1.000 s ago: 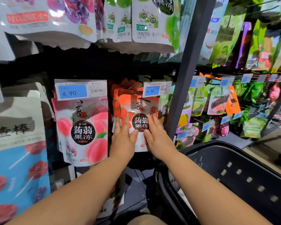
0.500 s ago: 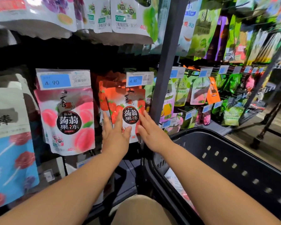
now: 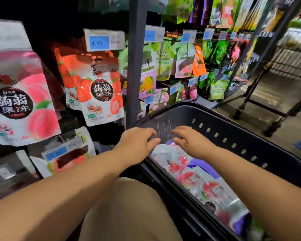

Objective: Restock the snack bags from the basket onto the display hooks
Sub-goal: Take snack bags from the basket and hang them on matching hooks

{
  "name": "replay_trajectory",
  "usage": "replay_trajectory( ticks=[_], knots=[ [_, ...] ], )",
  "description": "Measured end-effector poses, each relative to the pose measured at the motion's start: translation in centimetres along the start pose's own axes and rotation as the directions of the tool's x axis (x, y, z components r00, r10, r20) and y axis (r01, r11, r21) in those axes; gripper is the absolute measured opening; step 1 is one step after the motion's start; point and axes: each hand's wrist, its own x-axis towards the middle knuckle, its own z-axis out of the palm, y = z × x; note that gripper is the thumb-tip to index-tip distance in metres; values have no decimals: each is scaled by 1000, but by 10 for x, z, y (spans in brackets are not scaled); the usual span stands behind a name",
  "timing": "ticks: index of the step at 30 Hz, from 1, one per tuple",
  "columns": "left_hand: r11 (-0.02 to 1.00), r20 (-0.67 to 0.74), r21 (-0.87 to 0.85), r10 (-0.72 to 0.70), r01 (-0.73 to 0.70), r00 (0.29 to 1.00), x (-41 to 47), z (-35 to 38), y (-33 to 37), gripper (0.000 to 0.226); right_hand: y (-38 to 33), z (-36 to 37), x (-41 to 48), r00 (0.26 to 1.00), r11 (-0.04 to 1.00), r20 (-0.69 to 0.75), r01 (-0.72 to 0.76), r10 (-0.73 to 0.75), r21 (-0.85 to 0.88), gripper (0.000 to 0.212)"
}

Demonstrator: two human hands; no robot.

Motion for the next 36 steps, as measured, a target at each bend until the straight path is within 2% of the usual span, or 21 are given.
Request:
replay_trajectory(
  ticks=[2,4,6,8,12,16,22,25,27,29,32,36],
  knots=[
    [980,103,166,90,-107,991,0,9,0,39,32,19,-19,985,994,138,-96,101,-44,46],
    [970,143,197,118,-145,983,0,12,-4,47,52,38,-38,960,989,241,-139,146,-46,50],
    [968,139,197,132,-158,981,1,14,-7,47,61,56,-53,941,991,311,-133,130,-14,54],
    [956,119,229,157,-181,980,1,17,-7,50,62,72,-60,939,995,334,-96,78,37,59],
    [949,58,236,201,-209,978,1,21,-7,81,55,90,-50,934,999,358,-27,11,42,59],
    [947,33,229,225,-227,974,2,20,-9,82,56,100,-45,929,999,367,41,-39,3,45],
    [943,-9,226,253,-245,967,2,21,-12,75,61,108,-38,979,996,190,84,-74,-43,30],
    [948,7,224,231,-227,973,3,21,-11,79,56,105,-36,996,996,88,-21,14,88,27],
    [952,29,218,213,-215,977,3,22,-12,74,53,95,-31,992,977,-36,-109,118,185,29],
    [950,38,226,211,-215,977,3,22,-11,75,48,80,-29,962,939,-163,-164,220,301,29],
    [944,15,255,211,-208,977,2,22,-10,83,41,59,-27,900,861,-311,-121,306,495,28],
    [941,2,263,220,-213,975,2,20,-8,79,32,39,-25,821,813,-436,-56,368,580,30]
  ],
)
